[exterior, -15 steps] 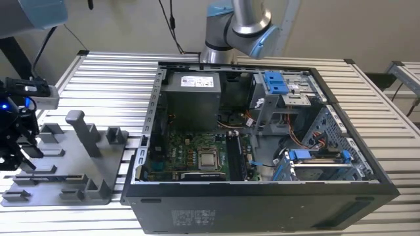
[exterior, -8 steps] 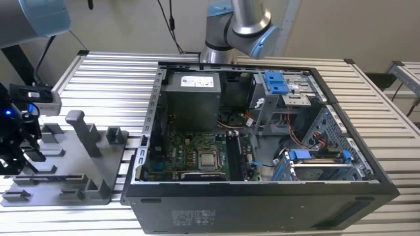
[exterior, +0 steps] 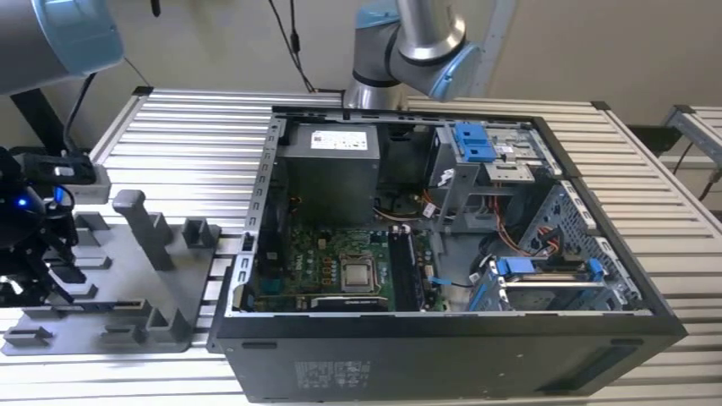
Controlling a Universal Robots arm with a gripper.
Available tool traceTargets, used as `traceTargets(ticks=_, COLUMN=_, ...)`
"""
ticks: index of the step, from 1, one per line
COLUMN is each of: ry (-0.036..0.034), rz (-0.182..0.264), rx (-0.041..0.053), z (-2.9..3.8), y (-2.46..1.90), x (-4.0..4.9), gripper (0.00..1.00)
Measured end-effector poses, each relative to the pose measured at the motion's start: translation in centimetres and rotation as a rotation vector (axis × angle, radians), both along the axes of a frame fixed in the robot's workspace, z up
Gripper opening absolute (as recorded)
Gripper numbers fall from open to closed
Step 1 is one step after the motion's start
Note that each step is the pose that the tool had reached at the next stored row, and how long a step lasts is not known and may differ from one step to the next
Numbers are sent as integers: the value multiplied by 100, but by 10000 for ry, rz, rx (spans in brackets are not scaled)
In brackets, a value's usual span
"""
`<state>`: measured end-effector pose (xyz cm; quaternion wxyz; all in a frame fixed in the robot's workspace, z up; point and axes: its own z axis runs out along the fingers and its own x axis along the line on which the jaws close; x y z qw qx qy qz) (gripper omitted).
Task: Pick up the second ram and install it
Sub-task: 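Pick up the second ram and move it above second insertion slot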
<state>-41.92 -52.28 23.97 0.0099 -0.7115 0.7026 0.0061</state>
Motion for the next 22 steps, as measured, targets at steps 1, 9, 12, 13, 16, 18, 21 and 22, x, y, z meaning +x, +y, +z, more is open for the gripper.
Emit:
traceTargets(ticks=1, ry=0, rz=0, rx=0, z=-15, y=0, x=0, gripper=36)
traceTargets(ticks=9, ry=0, rz=0, rx=-1, z=-136, y=6, x=-2, gripper=36)
traceTargets(ticks=12, ry=-1, rz=15, rx=0, z=-186, y=6, x=-4, gripper=36)
traceTargets(ticks=13, ry=-1, rz=21, rx=0, z=-201, y=6, x=-4, gripper=36)
traceTargets(ticks=16, ry=-5, rz=35, rx=0, z=-246, y=7, x=-8, gripper=36)
traceTargets(ticks=18, ry=-28, rz=41, rx=0, z=-277, y=11, x=-13, gripper=36)
traceTargets(ticks=21, ry=-71, rz=50, rx=0, z=-320, y=21, x=-16, gripper=36)
traceTargets(ticks=22, ry=-77, rz=55, rx=0, z=-332, y=21, x=-16, gripper=36)
